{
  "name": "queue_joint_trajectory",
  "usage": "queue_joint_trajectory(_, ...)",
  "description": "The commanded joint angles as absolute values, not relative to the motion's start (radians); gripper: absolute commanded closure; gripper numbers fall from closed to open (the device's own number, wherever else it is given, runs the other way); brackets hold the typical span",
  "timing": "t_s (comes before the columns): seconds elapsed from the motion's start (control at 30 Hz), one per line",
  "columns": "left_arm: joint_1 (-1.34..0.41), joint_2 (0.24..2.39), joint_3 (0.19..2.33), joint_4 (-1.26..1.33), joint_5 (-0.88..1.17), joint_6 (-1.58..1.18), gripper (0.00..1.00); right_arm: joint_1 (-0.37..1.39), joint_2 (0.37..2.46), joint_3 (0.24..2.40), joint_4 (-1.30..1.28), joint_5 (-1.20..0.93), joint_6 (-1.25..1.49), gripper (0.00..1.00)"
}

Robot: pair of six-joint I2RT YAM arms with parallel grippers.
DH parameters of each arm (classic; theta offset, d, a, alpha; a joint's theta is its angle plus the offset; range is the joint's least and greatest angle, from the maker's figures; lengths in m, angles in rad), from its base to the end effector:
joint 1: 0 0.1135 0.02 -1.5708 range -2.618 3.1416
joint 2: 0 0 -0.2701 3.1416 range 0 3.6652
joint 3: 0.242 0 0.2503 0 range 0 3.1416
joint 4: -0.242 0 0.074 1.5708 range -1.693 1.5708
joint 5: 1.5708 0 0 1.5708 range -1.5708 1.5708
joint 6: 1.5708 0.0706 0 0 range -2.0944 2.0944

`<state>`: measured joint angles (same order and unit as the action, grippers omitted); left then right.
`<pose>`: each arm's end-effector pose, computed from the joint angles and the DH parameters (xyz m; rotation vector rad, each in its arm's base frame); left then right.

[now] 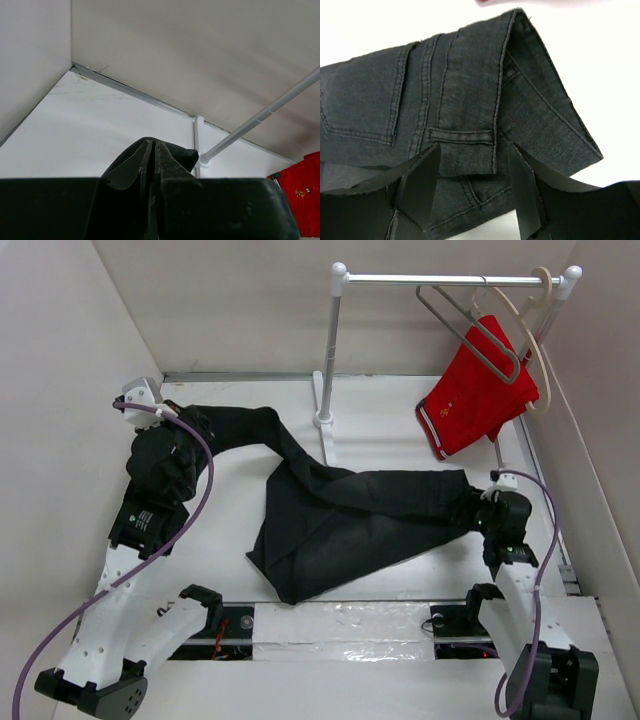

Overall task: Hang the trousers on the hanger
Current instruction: Flatten out the trousers at the center of the board.

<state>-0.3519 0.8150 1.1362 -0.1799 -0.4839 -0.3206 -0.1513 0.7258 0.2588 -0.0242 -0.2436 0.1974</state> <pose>0.1817 -0.0317 0.4629 -0.3745 1.3998 -0.2052 0.1881 -0.0114 0.1697 0.2078 2.0473 0.2795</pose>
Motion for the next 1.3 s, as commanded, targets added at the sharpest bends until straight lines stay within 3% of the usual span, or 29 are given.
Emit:
queue_joint_trajectory(0.0,-0.35,0.81,1.152,-0.1,-0.494,-0.324,1.0,-0.156,0.759,0.233,0.064,-0.267,0.218,0.38)
queue_joint_trajectory(0.3,-0.35,0.79,1.137,-0.087,-0.522,-0.308,1.0,-0.156,0.968,0.282,0.164,-0.379,0.219,0.4)
queue_joint_trajectory(0.33,-0.35,0.79,1.138,-0.084,-0.52,-0.307,1.0,-0.156,0.963,0.275,0.176,-0.38,0.227,0.44)
queue_joint_trajectory(0.4,-0.35,0.795,1.137,-0.083,-0.519,-0.307,1.0,-0.156,0.956,0.265,0.187,-0.38,0.236,0.63)
queue_joint_trajectory(0.43,-0.35,0.798,1.137,-0.08,-0.517,-0.308,1.0,-0.156,0.947,0.267,0.177,-0.382,0.235,0.73)
queue_joint_trajectory(0.47,-0.35,0.799,1.14,-0.08,-0.515,-0.308,1.0,-0.156,0.909,0.267,0.163,-0.383,0.229,0.9)
queue_joint_trajectory(0.5,-0.35,0.802,1.14,-0.077,-0.514,-0.31,1.0,-0.156,0.875,0.268,0.143,-0.38,0.227,0.98)
queue_joint_trajectory(0.53,-0.35,0.807,1.143,-0.077,-0.514,-0.317,1.0,-0.156,0.83,0.271,0.076,-0.371,0.224,1.0)
queue_joint_trajectory(0.73,-0.35,0.824,1.155,-0.049,-0.595,-0.324,1.0,-0.147,0.324,0.409,-0.433,-0.193,0.16,1.0)
queue_joint_trajectory(0.87,-0.35,0.77,1.106,0.0,-0.662,-0.315,1.0,-0.121,0.267,0.581,-0.559,-0.259,0.14,1.0)
queue_joint_trajectory(0.97,-0.35,0.742,1.117,0.006,-0.747,-0.293,1.0,-0.121,0.201,0.808,-0.685,-0.203,0.114,1.0)
queue_joint_trajectory(1.07,-0.35,0.727,1.121,0.002,-0.764,-0.295,1.0,-0.098,0.271,1.067,-0.833,-0.163,0.072,1.0)
queue_joint_trajectory(1.17,-0.35,0.73,1.12,0.0,-0.776,-0.291,1.0,-0.078,0.287,1.138,-0.876,-0.135,0.075,1.0)
queue_joint_trajectory(1.27,-0.35,0.758,1.106,-0.023,-0.818,-0.272,1.0,-0.042,0.278,1.036,-0.836,-0.026,0.081,0.98)
